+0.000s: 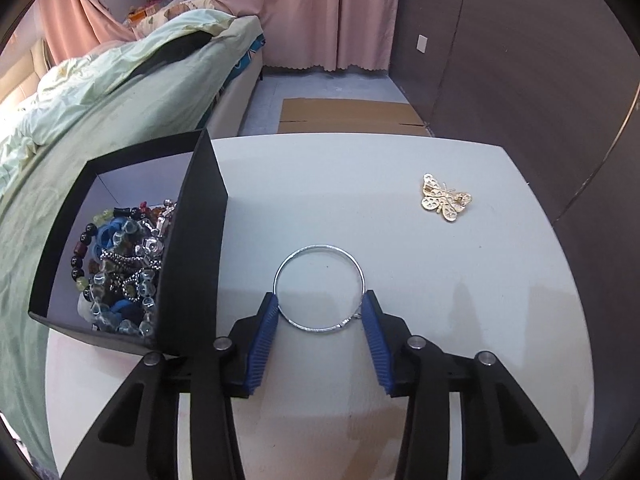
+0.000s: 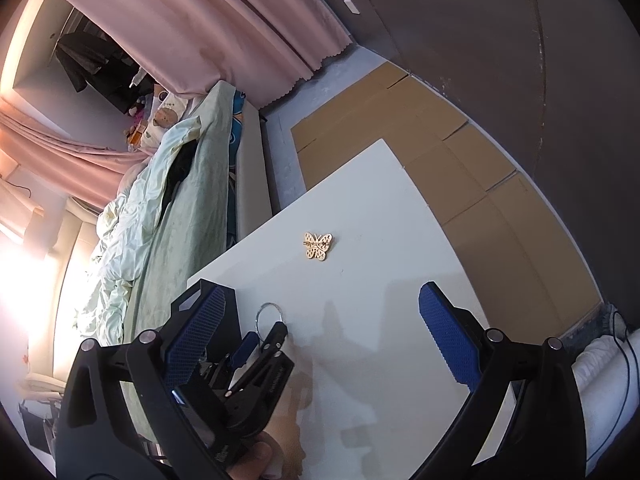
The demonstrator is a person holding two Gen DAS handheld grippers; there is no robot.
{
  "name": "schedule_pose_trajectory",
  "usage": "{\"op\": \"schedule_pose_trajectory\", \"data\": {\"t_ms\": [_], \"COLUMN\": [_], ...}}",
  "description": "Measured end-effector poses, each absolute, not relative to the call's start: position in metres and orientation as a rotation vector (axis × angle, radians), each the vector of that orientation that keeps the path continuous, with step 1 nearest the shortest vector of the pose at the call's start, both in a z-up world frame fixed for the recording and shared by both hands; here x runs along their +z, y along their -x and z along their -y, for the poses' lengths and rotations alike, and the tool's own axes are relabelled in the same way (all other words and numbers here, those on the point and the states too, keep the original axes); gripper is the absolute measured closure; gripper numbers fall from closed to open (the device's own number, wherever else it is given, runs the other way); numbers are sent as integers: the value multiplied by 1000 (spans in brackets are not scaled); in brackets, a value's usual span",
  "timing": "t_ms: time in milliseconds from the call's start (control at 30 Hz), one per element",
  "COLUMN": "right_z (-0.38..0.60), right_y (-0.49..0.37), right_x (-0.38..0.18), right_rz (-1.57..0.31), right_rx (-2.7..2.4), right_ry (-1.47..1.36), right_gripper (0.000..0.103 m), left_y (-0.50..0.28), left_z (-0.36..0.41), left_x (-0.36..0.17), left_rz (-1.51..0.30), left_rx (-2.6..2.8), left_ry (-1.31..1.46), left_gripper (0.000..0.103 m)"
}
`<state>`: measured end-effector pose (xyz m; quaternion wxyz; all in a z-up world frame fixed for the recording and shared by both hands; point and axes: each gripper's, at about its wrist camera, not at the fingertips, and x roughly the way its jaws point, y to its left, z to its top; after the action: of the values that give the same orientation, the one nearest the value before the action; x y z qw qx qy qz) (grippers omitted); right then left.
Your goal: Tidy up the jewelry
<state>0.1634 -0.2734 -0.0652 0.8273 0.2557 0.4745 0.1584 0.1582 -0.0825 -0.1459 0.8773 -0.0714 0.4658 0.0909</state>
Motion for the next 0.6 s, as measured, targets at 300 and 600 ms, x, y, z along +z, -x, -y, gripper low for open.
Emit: {"op": "schedule_pose_trajectory", "data": {"t_ms": [300,600], "right_z": [274,276], "right_y": [-164,-170], "right_x": [-70,-75], "right_rz": [-1023,-1029], "right_rx": [328,310], "right_ry": [-528,-541], "right_gripper": [6,6], "left_y": [-150,-155], "left_z": [70,75], "left_x": [-138,-112], "left_rz": [-996,-902], "left_rx": [90,69], "left_ry": [277,282], "left_gripper": [99,9]}}
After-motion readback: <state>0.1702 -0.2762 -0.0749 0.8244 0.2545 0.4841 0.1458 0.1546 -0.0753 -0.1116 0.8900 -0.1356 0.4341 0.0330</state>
